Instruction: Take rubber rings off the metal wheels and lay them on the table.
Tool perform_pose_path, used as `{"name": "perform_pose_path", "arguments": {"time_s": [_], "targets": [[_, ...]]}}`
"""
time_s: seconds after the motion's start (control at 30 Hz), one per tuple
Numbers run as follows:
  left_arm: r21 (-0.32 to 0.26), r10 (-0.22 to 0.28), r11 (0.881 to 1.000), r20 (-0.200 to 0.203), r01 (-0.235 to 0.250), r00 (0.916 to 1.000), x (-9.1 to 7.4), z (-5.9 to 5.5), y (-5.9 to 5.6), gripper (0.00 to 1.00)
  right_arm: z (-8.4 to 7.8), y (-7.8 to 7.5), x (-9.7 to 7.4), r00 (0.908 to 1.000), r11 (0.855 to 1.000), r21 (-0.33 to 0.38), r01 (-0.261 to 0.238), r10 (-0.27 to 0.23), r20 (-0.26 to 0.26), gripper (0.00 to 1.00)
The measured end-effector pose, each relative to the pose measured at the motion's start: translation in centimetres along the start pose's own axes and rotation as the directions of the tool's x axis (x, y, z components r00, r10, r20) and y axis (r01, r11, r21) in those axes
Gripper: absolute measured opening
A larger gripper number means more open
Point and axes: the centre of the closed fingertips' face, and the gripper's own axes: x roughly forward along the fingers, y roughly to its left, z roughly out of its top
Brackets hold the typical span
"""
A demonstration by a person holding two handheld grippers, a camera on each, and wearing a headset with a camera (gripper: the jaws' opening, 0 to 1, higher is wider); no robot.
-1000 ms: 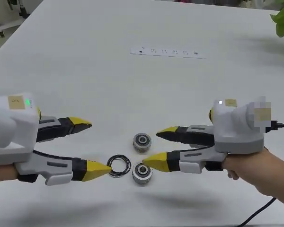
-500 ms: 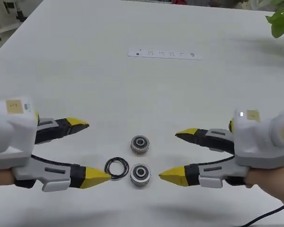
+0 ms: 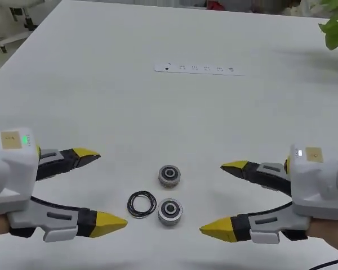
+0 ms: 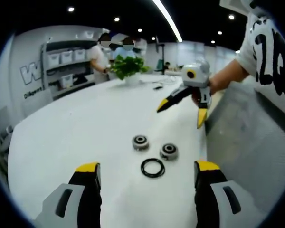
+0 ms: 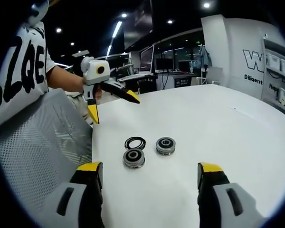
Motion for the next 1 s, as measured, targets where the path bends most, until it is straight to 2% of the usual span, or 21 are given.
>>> {"name": "perform_pose_path", "arguments": {"time_s": [0.43,1.0], "targets": [[-0.009,0.013,1.000,0.003,-0.012,0.9999,-0.98,-0.14,-0.24,0.82,0.15,0.23,-0.28,1.0000,1.000,-0.018,0.006,-0.006,-0.008,0.80],[-0.005,0.023,1.000,0.010,-0.023,0.9997,-0.98,0.22,0.24,0.81,0.40,-0.31,-0.45,0.9999,1.000,-0.022,0.017,-0.017,-0.004,0.81]]}}
